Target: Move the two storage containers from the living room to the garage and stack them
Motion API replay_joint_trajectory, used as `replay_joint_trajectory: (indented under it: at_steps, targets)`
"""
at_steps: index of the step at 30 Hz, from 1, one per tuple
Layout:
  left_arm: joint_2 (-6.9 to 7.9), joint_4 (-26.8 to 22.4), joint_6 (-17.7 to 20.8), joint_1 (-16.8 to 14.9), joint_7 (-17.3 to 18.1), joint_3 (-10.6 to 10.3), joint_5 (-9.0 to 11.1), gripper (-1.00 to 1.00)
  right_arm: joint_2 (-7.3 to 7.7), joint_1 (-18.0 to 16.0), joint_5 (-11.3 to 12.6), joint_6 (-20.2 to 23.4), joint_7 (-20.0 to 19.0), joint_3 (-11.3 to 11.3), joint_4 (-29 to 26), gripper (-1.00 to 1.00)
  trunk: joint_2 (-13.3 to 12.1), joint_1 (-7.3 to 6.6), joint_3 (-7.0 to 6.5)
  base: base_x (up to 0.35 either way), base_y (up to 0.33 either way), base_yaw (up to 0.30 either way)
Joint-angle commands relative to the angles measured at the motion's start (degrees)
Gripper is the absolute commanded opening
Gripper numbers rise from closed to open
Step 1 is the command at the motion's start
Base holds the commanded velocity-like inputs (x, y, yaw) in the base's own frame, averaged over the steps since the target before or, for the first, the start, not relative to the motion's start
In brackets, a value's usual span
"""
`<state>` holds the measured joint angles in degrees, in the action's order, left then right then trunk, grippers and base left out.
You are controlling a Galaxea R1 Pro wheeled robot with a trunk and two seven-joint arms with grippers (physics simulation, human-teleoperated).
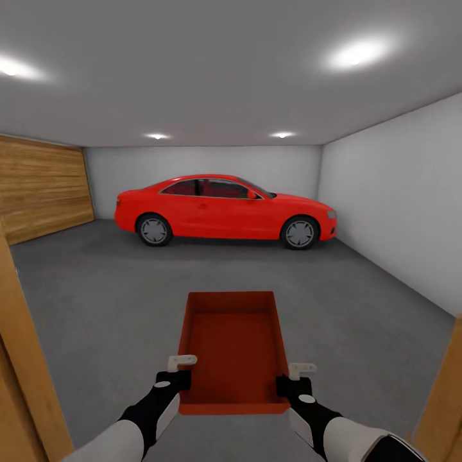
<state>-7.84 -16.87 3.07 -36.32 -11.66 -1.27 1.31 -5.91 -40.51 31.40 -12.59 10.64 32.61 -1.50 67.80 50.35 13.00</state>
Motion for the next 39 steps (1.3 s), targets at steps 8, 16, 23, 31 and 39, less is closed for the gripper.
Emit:
replay_joint_trajectory:
  at_steps: [8,16,23,31,39]
  targets:
    - [0.02,-0.2,0.4,-0.1,-0.3,1.9,2.8,-1.0,0.02,-0.1,0.9,-0.5,-0.2,-1.0,0.1,-1.0,0.0,0.04,0.07,0.321,0.0,0.0]
    - [0.02,-0.2,0.4,-0.1,-0.3,1.9,2.8,-1.0,0.02,0.0,0.9,-0.5,-0.2,-1.0,0.1,-1.0,0.0,0.04,0.07,0.321,0.0,0.0]
    - [0.02,-0.2,0.4,-0.1,-0.3,1.9,2.8,-1.0,0.02,0.0,0.9,-0.5,-0.2,-1.0,0.0,-1.0,0.0,0.04,0.07,0.321,0.0,0.0]
    - [0.02,-0.2,0.4,-0.1,-0.3,1.9,2.8,-1.0,0.02,0.0,0.9,-0.5,-0.2,-1.0,0.0,-1.0,0.0,0.04,0.07,0.321,0.0,0.0]
    - [0.02,-0.2,0.4,-0.1,-0.3,2.0,2.8,-1.0,0.02,0.0,0.9,-0.5,-0.2,-1.0,0.1,-1.0,0.0,0.04,0.07,0.321,0.0,0.0]
